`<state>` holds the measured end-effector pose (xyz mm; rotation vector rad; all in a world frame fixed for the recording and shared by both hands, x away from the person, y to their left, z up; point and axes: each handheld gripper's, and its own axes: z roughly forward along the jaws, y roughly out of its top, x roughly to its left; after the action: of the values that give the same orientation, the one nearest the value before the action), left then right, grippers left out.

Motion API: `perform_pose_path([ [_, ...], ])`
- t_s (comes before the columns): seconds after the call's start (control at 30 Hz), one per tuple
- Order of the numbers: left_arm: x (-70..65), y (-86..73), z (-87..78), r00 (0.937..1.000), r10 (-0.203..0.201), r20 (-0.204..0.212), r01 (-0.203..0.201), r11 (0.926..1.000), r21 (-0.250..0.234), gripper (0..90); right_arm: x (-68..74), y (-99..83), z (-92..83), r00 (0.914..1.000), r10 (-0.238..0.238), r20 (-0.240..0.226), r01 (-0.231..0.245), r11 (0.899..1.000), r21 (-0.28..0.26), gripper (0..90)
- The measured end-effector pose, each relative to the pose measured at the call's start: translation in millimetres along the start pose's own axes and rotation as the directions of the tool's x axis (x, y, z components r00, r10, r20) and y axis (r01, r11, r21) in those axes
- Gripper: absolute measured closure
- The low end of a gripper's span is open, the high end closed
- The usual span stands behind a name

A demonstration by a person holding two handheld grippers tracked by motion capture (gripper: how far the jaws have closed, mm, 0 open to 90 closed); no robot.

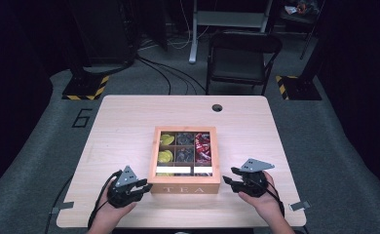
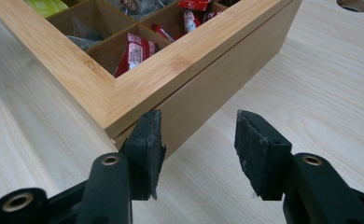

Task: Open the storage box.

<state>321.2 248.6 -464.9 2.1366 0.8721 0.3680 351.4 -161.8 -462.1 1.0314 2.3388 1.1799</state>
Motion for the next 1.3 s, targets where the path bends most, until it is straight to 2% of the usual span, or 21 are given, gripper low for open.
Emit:
perform_pose_path([
  [0.4,2.9,3.0,-3.5,0.9997,-0.015,0.021,0.015,0.9999,-0.002,71.8,2.3,1.1,0.0,0.9998,-0.018,-0.010,0.018,1.000,-0.003,49.9],
  [0.57,2.9,4.7,-5.2,0.9995,-0.028,0.017,0.028,0.9994,-0.021,71.8,2.4,1.7,-1.1,0.9995,-0.024,-0.022,0.024,1.000,-0.007,49.9],
  [0.67,3.6,7.0,-7.3,0.9991,-0.034,0.026,0.034,0.9992,-0.022,71.8,3.6,2.2,-1.8,0.9986,-0.019,-0.049,0.018,1.000,-0.015,50.0],
  [0.8,4.6,9.7,-10.0,0.9992,-0.030,0.025,0.031,0.9991,-0.029,71.7,5.5,2.6,-2.4,0.9983,-0.005,-0.058,0.004,1.000,-0.010,51.9],
  [0.87,4.7,11.0,-10.8,0.9993,-0.030,0.022,0.031,0.9990,-0.033,71.8,5.5,2.2,-2.6,0.9967,-0.010,-0.081,0.009,1.000,-0.003,53.1],
  [0.9,3.8,11.6,-11.0,0.9987,-0.042,0.027,0.043,0.9984,-0.036,71.8,5.5,2.2,-2.6,0.9967,-0.010,-0.081,0.009,1.000,-0.003,53.1],
  [1.1,4.4,15.5,-13.0,0.9994,-0.030,0.020,0.031,0.9988,-0.039,71.8,11.9,4.3,-1.3,0.9934,-0.018,-0.113,0.019,1.000,0.003,58.0],
  [1.3,4.6,16.0,-13.0,0.9995,-0.025,0.019,0.026,0.9991,-0.034,71.8,17.3,7.5,0.9,0.9897,0.000,-0.143,0.001,1.000,0.007,60.7],
])
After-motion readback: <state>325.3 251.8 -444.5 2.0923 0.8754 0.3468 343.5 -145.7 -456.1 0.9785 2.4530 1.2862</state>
